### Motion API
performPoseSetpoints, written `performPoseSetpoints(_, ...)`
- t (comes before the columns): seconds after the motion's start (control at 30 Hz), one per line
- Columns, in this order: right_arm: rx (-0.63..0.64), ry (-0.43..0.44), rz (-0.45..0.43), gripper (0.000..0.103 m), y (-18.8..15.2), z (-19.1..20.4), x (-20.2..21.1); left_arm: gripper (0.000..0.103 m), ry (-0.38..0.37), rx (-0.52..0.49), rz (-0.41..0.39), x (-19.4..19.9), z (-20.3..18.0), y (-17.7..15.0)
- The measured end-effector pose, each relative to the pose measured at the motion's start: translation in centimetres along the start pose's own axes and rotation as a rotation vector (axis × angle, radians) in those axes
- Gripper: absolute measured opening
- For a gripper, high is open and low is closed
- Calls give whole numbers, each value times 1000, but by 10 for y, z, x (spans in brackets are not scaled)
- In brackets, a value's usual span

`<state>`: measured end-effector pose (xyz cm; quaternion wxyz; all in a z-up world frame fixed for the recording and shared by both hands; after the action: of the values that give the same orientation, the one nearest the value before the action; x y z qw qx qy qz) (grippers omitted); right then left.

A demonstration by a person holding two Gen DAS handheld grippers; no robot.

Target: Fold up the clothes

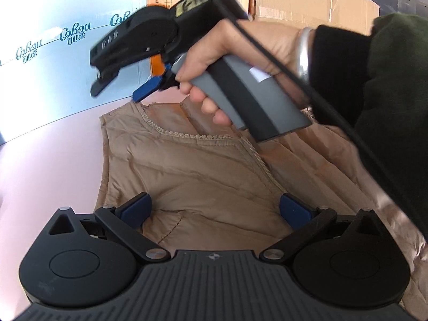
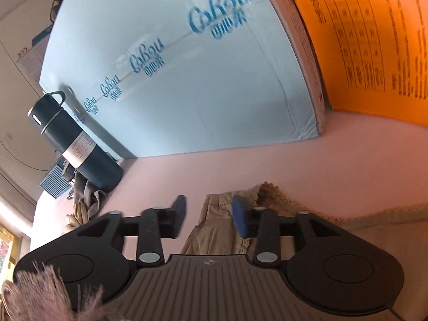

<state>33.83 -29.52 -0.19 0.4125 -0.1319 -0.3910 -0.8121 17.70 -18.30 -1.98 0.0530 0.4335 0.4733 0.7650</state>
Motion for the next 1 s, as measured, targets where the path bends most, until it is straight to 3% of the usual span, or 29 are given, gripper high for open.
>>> performPoseSetpoints(0.03, 13, -5, -28, 68, 1, 4, 12, 103, -5, 4, -1, 1, 0, 0)
performPoseSetpoints(0.23, 50, -55, -133, 77, -18, 10, 109, 103, -19, 20, -9, 2, 1, 0)
performPoseSetpoints(0.43, 3, -56, -186, 81, -87, -7, 202, 103, -47, 51, -25, 0, 11, 1)
performPoseSetpoints(0.6, -24, -6, -244, 81, -159, -11, 257, 103, -44, 46, -17, 2, 8, 2)
performPoseSetpoints(0.77, 89, 14, -176, 81, -225, 7, 283, 103, -24, 15, 5, -2, 3, 3)
performPoseSetpoints(1.0, 371, 52, -31, 81, -290, 68, 258, 103, 5, -23, 27, -3, -4, 4)
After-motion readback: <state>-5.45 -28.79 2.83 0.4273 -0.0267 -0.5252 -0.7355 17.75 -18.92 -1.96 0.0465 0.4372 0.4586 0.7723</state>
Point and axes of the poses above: each gripper's, at about its wrist camera, not at the fingertips, and x roughly against the way its jaws point, z to its left, y to its top, the point moved 3 cm from there along -x, roughly the way its jaws point, and after that the axes turned 14 degrees about -x, right-handed, at the moved point
